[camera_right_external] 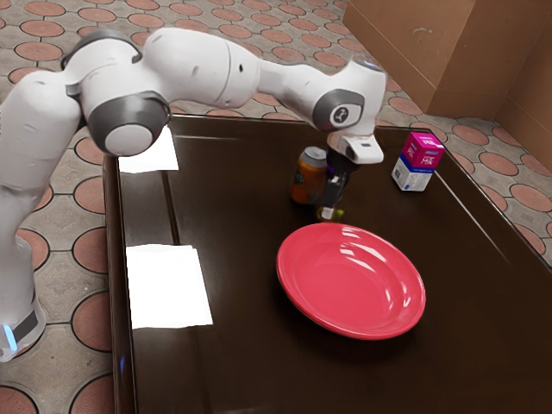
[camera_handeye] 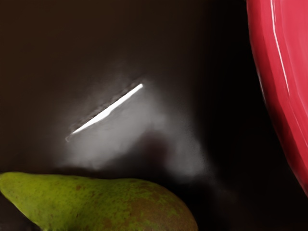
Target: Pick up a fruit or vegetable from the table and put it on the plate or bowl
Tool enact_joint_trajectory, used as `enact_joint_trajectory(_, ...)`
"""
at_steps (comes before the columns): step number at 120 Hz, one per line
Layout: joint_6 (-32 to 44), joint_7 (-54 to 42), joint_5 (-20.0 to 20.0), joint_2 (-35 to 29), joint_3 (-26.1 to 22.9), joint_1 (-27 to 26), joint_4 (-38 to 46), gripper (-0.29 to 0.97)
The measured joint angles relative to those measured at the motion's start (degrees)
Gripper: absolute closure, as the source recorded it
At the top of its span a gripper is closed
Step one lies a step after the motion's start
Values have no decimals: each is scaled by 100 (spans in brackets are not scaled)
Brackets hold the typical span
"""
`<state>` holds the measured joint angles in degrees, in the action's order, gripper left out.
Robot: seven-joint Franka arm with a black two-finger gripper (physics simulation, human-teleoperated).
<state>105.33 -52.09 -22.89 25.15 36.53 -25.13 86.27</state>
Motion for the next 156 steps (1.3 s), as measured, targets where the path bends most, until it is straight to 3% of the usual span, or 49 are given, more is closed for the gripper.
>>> enact_joint_trajectory(64, 87, -540, -178, 356, 47, 68, -51, 2)
enact_joint_trajectory(108, 200, -588, -148, 395, 39, 40, -124, 34)
enact_joint_trajectory(133, 218, -574, 11, 317, 216, -13, -223, 41)
enact_joint_trajectory(143, 203, -564, 122, 237, 298, -26, -463, 58)
enact_joint_trajectory(156, 163, -538, 220, 109, 332, -146, -1047, 54)
